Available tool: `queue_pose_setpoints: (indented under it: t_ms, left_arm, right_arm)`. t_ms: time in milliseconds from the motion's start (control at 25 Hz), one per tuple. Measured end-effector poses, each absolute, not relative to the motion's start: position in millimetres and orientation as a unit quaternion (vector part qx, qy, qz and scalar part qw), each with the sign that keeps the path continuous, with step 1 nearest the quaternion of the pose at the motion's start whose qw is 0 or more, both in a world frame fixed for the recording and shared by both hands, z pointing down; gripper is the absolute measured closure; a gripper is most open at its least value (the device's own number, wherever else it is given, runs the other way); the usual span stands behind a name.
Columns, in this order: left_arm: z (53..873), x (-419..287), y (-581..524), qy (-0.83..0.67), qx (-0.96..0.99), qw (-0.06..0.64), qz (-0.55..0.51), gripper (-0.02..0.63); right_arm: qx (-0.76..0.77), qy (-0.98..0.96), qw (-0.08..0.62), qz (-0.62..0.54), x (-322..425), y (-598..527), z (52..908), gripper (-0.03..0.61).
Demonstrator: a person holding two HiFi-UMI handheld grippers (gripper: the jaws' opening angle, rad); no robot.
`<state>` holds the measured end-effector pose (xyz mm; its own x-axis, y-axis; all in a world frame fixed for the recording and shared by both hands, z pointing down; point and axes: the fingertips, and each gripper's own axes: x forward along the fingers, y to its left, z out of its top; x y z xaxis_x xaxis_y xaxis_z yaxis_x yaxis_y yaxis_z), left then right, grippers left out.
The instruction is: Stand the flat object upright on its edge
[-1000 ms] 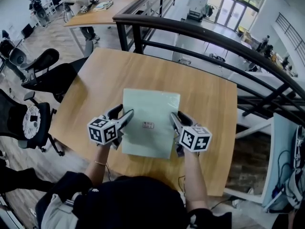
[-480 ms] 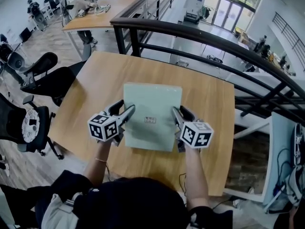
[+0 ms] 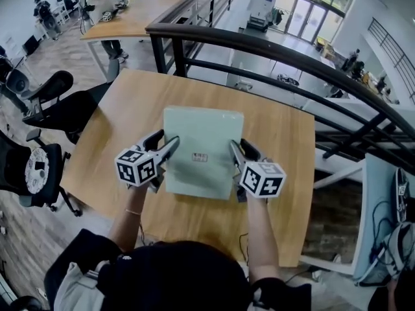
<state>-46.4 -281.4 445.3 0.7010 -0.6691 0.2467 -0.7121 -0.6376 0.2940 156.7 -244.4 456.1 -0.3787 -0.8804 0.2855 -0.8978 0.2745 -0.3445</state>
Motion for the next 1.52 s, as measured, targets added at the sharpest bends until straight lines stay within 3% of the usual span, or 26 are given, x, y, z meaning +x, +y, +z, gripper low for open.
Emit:
queue_pose_setpoints:
  t_ms: [1520]
  left_arm:
    - [435, -19, -345, -0.375, 0.912, 0.163, 0.015, 0.350]
  right_arm:
    - [0.586, -0.794, -0.022, 0.162, 181, -288, 452, 0.446]
